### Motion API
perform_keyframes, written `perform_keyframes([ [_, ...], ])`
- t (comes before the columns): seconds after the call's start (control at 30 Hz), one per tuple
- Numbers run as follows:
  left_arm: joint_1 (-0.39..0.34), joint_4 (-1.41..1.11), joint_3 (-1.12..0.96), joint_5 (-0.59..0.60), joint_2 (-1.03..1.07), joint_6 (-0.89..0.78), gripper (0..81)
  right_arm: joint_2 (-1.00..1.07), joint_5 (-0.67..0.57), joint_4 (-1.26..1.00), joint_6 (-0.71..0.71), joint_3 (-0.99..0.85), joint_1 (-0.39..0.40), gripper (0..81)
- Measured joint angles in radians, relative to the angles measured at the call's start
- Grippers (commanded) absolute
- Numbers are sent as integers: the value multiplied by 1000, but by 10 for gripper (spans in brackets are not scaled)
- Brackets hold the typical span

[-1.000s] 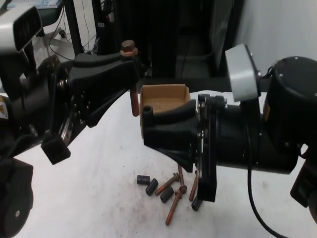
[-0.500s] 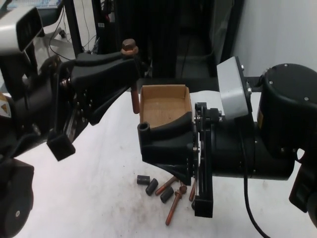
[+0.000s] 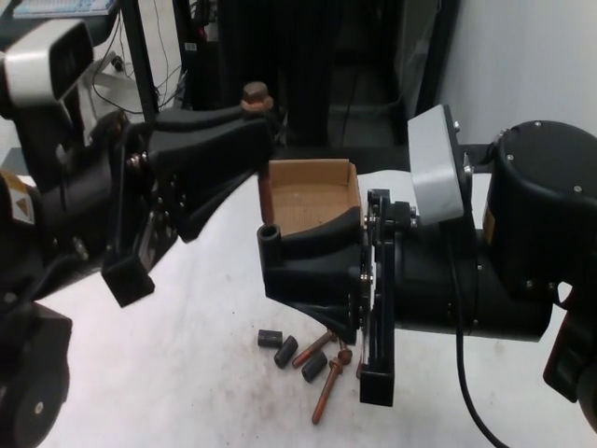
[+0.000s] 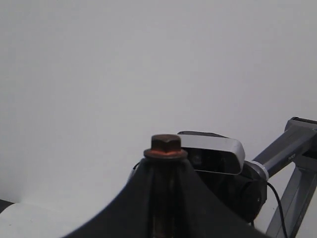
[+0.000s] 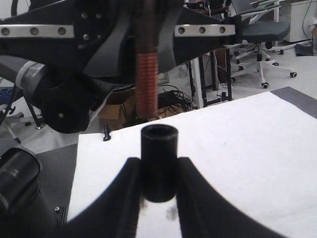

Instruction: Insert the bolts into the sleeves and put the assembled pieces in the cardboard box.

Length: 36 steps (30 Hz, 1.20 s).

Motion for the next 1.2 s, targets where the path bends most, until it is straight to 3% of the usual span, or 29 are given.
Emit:
perform_keyframes([
  [0.93, -11, 69, 0, -76, 0, 96, 3, 0, 20, -18, -3, 0, 0, 9],
  [1.2, -11, 70, 0, -78, 0, 96, 3, 0, 20, -19, -3, 0, -46, 9],
])
